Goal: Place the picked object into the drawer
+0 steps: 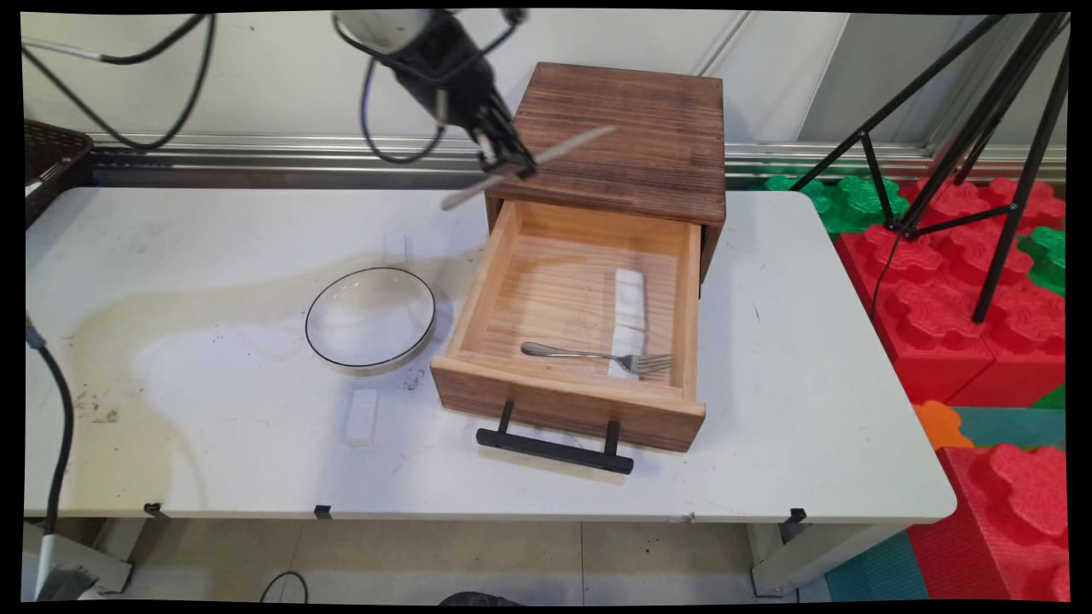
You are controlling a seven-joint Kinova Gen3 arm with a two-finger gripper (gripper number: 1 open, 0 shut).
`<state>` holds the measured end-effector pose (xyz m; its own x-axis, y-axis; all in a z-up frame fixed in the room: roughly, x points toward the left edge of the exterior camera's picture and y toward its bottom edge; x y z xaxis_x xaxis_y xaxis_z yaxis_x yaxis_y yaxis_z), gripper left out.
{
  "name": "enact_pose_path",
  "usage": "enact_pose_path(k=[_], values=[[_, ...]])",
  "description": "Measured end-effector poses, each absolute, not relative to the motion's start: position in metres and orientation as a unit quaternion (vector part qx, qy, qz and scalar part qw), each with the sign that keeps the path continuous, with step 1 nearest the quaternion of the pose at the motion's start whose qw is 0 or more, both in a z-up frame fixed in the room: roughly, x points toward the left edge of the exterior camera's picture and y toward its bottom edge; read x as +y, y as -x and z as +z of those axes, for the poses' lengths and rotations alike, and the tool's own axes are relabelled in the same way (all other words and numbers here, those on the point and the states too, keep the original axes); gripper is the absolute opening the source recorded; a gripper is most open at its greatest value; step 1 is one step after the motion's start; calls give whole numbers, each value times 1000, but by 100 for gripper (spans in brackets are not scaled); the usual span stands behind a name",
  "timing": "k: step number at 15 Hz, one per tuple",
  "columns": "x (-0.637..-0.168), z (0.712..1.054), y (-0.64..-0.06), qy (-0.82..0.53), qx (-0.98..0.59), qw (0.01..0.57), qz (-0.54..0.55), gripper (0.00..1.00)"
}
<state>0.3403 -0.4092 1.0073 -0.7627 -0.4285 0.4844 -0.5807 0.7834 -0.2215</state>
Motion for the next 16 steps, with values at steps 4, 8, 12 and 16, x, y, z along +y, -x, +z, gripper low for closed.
enact_pose_path(k=[4, 8, 12, 16], values=[[-419, 1000, -306, -243, -928, 234, 158, 0], [-431, 984, -278, -222, -932, 254, 135, 0], [-445, 953, -264, -196, -939, 258, 117, 0], [-459, 918, -268, -166, -949, 246, 108, 0]])
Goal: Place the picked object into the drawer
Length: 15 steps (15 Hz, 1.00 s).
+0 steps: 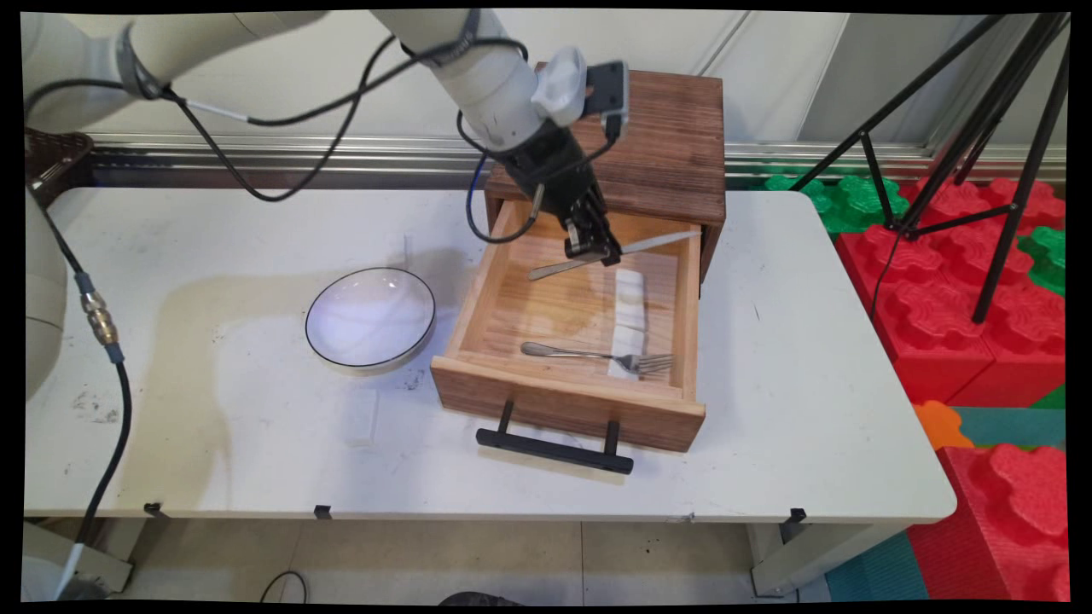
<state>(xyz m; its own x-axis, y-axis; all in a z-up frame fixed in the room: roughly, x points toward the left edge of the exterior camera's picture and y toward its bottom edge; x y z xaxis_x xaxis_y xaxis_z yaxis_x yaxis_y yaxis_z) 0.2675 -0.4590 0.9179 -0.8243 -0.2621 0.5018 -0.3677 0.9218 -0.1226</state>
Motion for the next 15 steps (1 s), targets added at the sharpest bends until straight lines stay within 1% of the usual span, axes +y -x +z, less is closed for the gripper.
enact_pose_path(k=[8, 15], values=[[-484, 865, -276, -135, -959, 230, 96, 0], [-497, 836, -285, -122, -965, 214, 86, 0]])
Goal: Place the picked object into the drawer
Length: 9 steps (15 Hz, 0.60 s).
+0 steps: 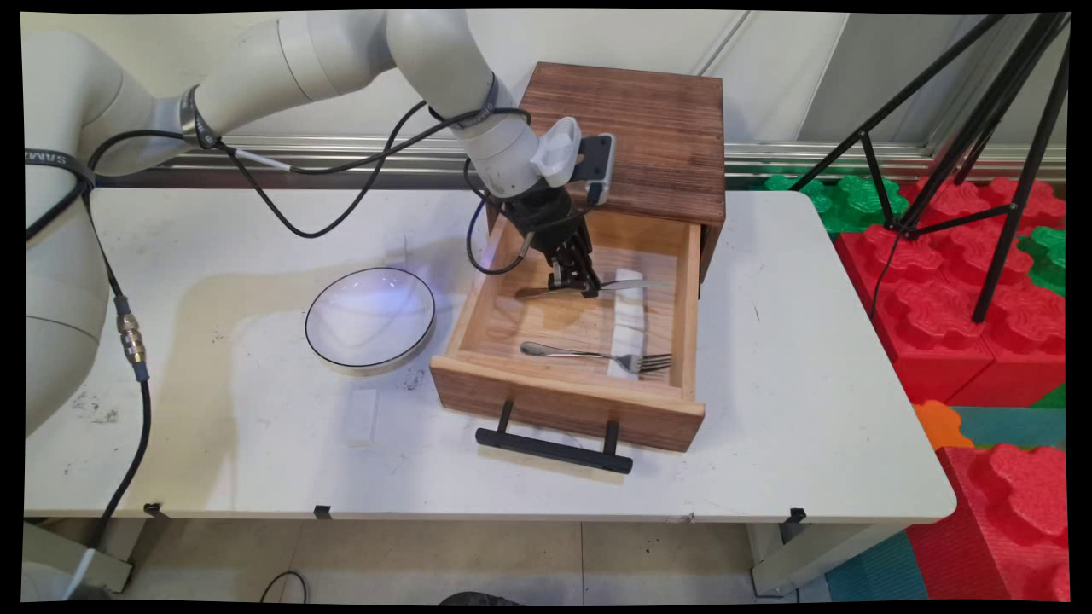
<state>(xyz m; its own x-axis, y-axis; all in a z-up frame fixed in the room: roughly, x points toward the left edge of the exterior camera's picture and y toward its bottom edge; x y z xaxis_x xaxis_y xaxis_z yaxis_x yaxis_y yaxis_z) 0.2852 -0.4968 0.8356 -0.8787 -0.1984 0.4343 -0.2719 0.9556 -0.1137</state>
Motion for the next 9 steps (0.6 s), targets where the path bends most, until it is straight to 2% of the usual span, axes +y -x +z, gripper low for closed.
enact_pose_path(k=[8, 9], values=[[-508, 817, -289, -115, -967, 209, 85, 0], [-509, 816, -288, -115, -967, 209, 84, 100]])
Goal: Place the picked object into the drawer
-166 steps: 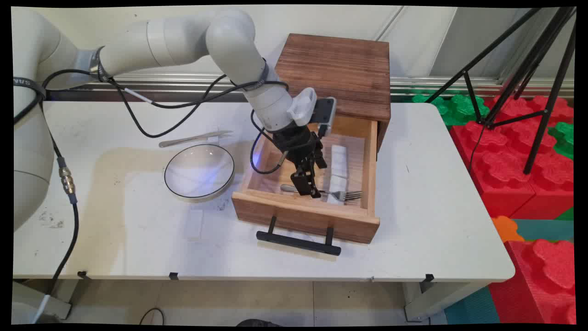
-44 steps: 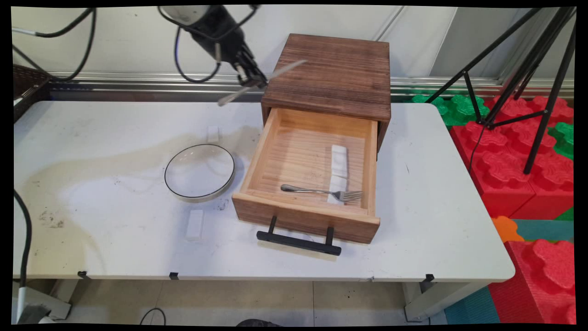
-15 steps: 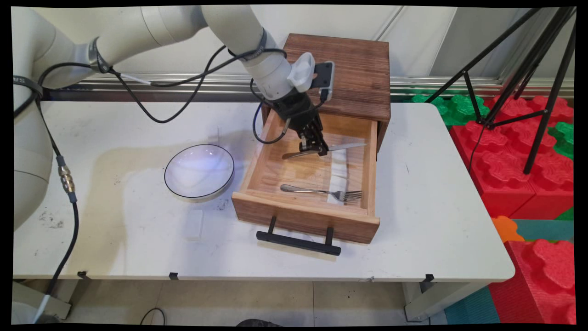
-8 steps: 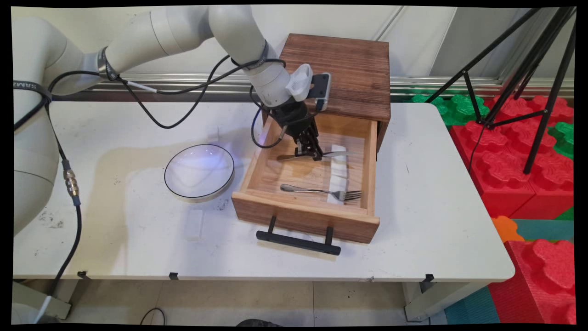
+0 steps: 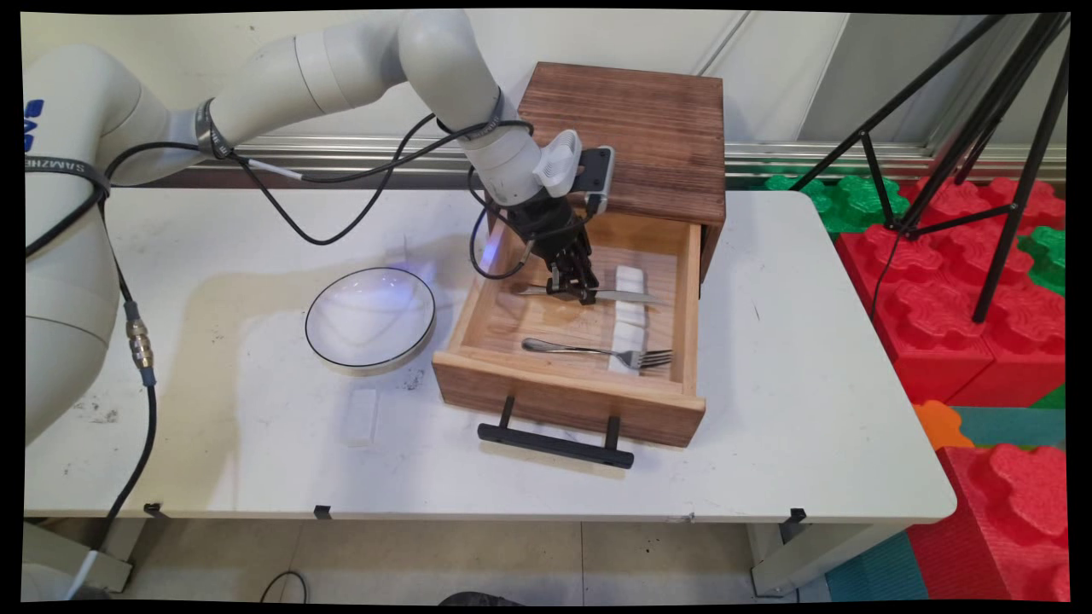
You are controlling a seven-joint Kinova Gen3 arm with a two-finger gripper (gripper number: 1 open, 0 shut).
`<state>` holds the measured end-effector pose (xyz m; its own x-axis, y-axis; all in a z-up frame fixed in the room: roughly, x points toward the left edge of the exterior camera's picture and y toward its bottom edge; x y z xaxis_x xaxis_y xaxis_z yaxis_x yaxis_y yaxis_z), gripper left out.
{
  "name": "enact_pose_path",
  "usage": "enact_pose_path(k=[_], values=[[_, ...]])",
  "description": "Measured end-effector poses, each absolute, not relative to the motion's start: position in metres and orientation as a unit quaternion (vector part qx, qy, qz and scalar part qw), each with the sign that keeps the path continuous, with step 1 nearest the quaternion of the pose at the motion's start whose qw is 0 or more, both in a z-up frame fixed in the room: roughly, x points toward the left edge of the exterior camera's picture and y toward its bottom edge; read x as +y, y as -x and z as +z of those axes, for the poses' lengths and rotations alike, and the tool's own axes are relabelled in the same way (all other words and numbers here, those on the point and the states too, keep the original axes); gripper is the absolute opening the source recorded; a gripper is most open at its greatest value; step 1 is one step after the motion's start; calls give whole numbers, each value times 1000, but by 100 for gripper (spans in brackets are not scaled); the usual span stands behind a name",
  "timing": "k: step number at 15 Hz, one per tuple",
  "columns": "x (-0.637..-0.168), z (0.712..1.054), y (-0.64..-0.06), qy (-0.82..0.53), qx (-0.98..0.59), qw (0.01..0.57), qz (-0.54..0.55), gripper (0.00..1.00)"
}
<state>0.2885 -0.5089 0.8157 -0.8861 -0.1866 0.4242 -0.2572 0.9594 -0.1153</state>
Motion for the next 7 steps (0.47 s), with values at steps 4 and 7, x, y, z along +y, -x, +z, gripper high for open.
enact_pose_path(k=[4, 7], values=[[-511, 813, -288, -115, -967, 212, 84, 100], [-511, 813, -290, -122, -965, 214, 87, 100]])
